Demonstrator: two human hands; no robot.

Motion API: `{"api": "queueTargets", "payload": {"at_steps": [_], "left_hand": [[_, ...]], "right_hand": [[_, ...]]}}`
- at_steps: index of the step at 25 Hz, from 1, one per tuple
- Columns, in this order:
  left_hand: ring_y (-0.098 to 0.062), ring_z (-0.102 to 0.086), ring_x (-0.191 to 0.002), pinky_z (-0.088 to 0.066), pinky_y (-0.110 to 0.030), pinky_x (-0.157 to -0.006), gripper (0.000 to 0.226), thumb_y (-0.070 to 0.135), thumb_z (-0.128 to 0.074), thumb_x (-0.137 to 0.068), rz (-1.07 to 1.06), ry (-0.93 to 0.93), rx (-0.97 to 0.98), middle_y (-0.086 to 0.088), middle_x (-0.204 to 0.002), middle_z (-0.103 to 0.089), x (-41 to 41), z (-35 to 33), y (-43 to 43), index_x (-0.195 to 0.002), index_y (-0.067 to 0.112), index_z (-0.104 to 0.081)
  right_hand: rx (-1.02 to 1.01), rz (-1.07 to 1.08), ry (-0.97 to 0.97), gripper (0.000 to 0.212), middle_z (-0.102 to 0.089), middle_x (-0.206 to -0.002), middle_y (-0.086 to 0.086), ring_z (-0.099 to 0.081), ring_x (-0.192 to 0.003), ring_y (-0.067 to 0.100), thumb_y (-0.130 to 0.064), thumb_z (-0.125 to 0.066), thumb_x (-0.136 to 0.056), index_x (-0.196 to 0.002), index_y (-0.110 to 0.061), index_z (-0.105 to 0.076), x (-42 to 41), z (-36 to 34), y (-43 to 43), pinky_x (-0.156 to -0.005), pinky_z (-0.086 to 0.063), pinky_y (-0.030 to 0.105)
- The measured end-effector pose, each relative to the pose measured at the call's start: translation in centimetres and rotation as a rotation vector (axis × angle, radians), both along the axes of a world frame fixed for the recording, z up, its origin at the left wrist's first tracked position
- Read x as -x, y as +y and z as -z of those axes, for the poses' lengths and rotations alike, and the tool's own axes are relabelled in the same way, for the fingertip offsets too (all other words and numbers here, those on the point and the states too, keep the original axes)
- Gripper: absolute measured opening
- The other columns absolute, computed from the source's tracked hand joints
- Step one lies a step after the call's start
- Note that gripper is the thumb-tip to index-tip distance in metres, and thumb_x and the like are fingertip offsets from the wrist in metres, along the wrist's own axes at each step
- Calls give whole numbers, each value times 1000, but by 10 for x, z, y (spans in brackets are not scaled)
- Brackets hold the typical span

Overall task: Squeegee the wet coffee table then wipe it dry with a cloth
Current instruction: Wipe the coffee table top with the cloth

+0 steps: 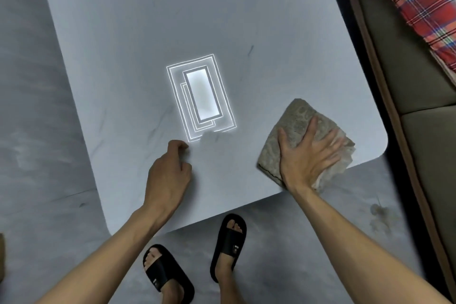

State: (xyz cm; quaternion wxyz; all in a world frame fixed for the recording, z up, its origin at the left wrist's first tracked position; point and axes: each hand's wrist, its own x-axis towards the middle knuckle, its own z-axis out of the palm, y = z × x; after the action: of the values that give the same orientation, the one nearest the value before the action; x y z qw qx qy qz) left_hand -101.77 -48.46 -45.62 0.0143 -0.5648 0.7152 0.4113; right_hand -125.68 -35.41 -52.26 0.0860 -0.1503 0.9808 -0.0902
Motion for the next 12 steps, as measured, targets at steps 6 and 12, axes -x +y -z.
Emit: {"api": "queueTargets", "payload": {"at_steps": [6, 12], "left_hand": [[-20, -50, -115, -36, -29, -86, 40, 10, -47, -88, -355, -22, 106, 3, -131, -52, -96, 0, -13, -126, 20, -42], [-4, -55, -83, -40, -28, -71, 32, 29, -49, -94, -624, 83, -127, 14, -97, -55, -161, 0, -29, -124, 19, -42]], "right_hand": [[-22, -424, -56, 90, -2, -161, 20, 7, -147, 39, -82, -33, -80, -154, -33, -14, -149, -5, -55, -116, -3, 62], [-61, -1011, -63, 89, -9, -161, 19, 4, -147, 44, -79, -34, -81, -154, -30, -18, -291, -6, -94, -114, -3, 65]]}}
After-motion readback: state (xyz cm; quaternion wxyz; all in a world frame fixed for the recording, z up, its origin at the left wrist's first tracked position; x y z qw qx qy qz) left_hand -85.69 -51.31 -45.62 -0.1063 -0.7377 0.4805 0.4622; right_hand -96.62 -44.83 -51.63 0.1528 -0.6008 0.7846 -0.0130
